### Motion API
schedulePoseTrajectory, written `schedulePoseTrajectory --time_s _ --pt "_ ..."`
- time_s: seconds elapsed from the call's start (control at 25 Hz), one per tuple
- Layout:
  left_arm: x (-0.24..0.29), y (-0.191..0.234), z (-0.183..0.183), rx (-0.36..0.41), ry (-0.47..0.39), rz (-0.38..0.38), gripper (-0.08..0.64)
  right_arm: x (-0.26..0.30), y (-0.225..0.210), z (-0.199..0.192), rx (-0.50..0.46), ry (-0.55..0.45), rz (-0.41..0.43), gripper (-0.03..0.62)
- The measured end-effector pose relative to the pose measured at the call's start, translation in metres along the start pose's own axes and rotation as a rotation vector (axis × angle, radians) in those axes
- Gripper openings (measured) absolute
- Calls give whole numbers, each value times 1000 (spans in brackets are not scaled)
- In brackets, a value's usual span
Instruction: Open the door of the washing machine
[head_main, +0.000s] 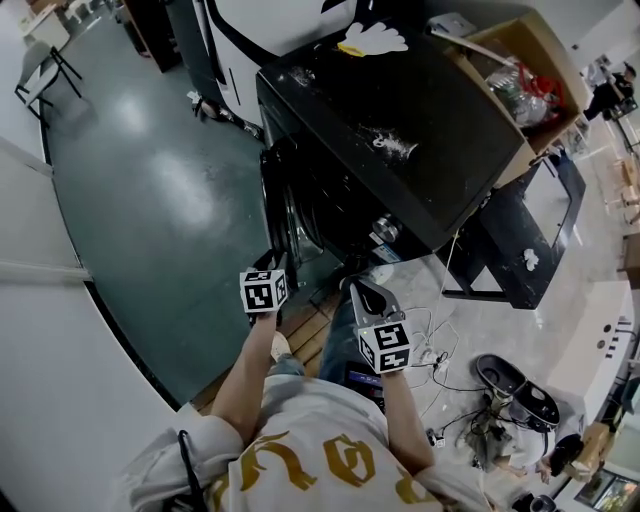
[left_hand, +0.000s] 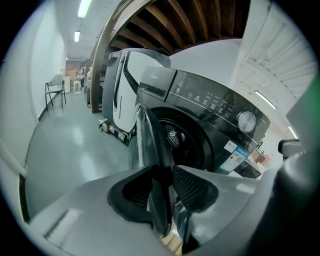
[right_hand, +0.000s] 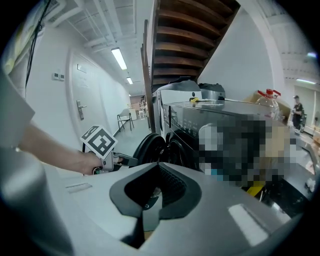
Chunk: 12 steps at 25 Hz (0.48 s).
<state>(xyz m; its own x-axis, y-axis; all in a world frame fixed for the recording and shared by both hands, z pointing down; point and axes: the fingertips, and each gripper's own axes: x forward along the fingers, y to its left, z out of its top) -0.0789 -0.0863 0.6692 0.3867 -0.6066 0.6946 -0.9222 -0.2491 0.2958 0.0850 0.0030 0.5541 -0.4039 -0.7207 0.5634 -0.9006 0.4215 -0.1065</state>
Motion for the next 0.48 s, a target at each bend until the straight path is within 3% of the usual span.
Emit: schedulePoseTrajectory --time_s 0.48 --pt "-23 51 -3 26 -10 78 121 18 26 7 -25 -6 51 15"
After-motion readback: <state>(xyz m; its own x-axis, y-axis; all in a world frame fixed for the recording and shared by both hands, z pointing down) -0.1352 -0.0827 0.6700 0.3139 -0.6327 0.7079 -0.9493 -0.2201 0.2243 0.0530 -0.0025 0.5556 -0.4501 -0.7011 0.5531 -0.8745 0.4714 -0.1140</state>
